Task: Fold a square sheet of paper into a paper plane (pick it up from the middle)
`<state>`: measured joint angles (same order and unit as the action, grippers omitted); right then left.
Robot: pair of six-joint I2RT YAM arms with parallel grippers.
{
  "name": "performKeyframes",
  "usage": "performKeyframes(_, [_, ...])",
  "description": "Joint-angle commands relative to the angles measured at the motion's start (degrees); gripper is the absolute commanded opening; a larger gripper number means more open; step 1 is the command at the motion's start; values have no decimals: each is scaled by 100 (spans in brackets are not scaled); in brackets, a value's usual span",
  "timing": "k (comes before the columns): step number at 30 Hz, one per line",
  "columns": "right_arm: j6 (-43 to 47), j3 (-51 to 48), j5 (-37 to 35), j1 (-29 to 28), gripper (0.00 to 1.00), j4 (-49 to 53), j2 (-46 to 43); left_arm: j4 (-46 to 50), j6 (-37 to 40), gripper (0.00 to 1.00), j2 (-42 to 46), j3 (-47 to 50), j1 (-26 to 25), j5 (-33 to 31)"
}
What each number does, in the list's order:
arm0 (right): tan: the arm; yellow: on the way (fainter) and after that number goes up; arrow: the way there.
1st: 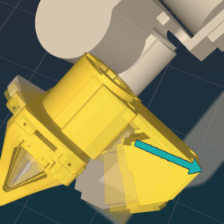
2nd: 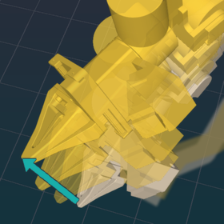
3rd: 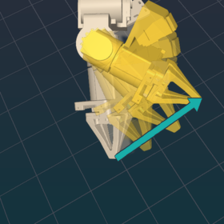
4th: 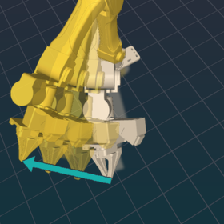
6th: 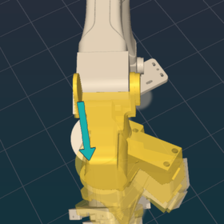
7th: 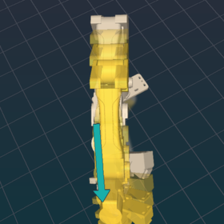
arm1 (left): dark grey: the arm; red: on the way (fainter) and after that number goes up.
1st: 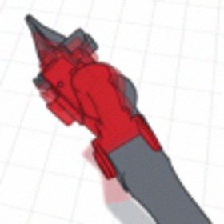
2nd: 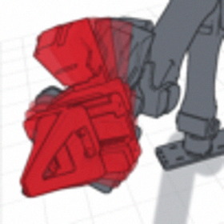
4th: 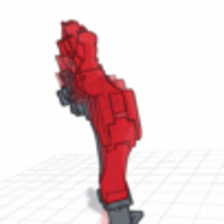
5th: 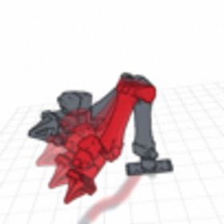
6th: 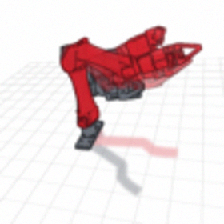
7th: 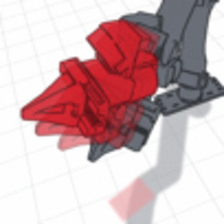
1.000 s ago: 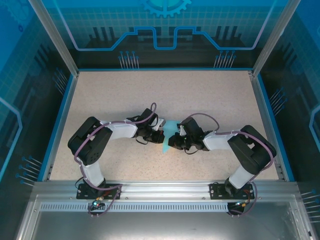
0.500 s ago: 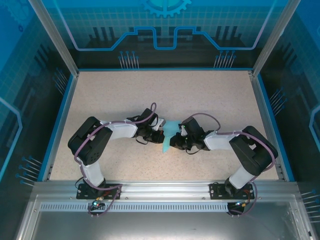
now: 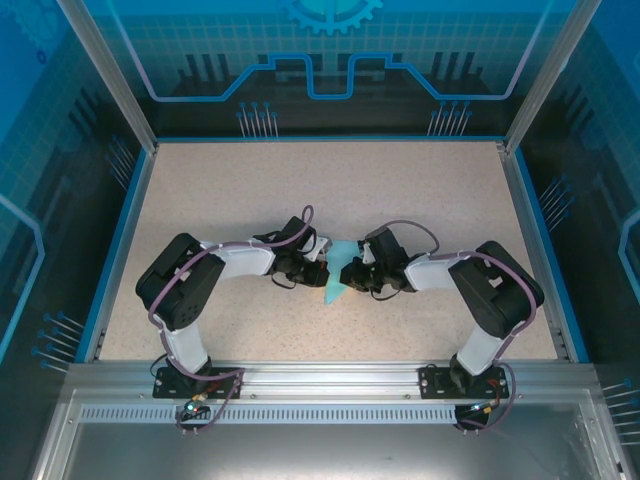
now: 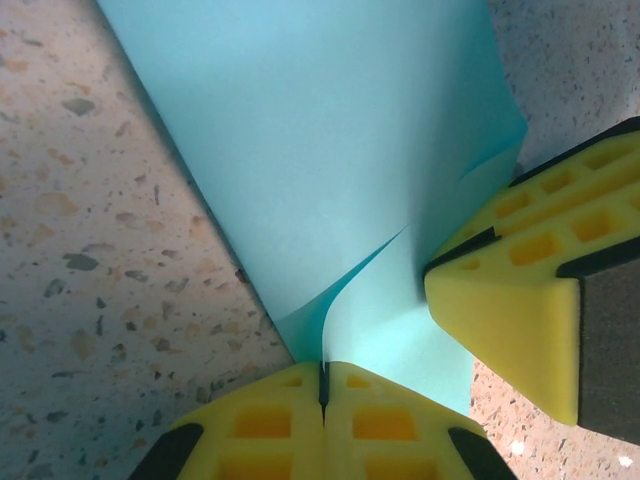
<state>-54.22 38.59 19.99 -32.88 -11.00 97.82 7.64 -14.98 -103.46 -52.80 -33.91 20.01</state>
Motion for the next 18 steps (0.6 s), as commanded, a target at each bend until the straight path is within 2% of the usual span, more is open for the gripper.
performKeyframes(1, [100, -115, -90, 90, 13, 170, 138, 212, 118, 0, -309, 40, -40, -63])
performKeyframes(9, [194, 107, 236, 383, 14, 270, -560, 221, 127, 0, -293, 41, -40, -48])
performKeyframes(18, [327, 166, 92, 485, 14, 468, 23, 236, 121, 0, -306, 32, -37, -38])
